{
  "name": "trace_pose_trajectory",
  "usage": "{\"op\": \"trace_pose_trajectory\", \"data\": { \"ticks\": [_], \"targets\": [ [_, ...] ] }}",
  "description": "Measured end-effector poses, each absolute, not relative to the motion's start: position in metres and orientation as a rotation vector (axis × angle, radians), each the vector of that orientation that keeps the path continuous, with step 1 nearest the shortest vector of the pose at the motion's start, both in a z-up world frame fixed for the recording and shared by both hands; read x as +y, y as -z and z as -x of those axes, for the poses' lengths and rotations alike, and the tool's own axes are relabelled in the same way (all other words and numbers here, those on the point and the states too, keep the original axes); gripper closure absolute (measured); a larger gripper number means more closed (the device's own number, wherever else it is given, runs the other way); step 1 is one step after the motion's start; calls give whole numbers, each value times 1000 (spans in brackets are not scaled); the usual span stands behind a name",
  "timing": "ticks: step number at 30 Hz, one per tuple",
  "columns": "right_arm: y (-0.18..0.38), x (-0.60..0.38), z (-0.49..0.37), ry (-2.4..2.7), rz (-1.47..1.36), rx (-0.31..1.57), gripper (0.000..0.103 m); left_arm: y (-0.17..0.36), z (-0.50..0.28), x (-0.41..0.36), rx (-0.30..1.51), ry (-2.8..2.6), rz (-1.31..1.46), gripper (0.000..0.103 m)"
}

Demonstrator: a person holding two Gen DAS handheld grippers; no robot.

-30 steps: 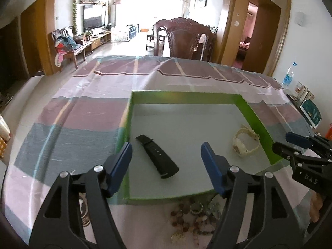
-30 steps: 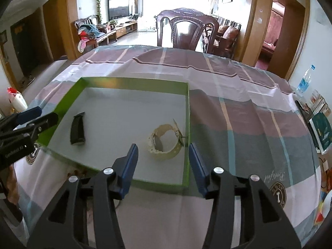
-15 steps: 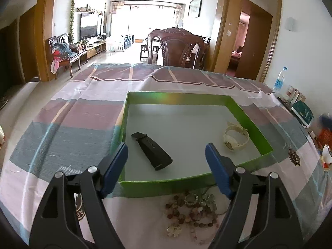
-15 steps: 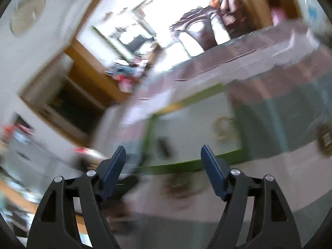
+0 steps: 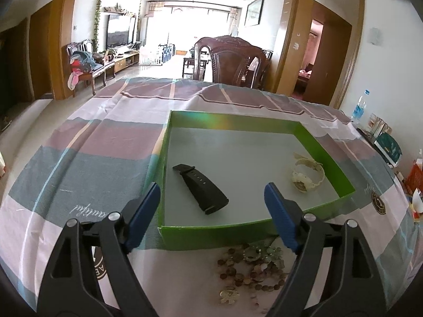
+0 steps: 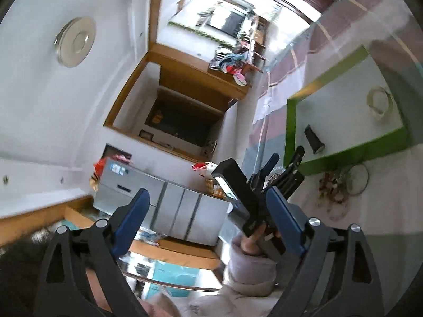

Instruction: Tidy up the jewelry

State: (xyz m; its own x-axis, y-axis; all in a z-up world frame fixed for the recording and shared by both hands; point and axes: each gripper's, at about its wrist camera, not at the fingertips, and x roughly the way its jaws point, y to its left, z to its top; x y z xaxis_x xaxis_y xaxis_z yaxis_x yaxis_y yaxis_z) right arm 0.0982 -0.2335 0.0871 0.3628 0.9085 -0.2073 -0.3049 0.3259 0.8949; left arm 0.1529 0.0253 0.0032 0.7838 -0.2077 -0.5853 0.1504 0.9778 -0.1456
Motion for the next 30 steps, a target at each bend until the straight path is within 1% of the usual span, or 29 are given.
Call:
{"op": "trace_pose_trajectory", "data": {
  "ticks": [4, 7, 17, 25, 30],
  "targets": [
    [-99, -240, -89, -955, -804, 744, 15, -3, -152, 27, 642, 194, 93, 22],
    [-93, -248, -88, -944, -816, 708, 13, -3, -152, 27, 642, 195, 89, 22],
    [-88, -245, -93, -1003, -863, 755, 13, -1, -152, 25, 641, 200, 82, 21],
    [-89, -250, -92, -1021, -879, 724, 13, 0, -151, 23, 639, 202, 81, 21],
    [-79, -273, -105, -824, -852, 703, 13, -1, -149, 23, 631, 204, 88, 20]
  ]
}}
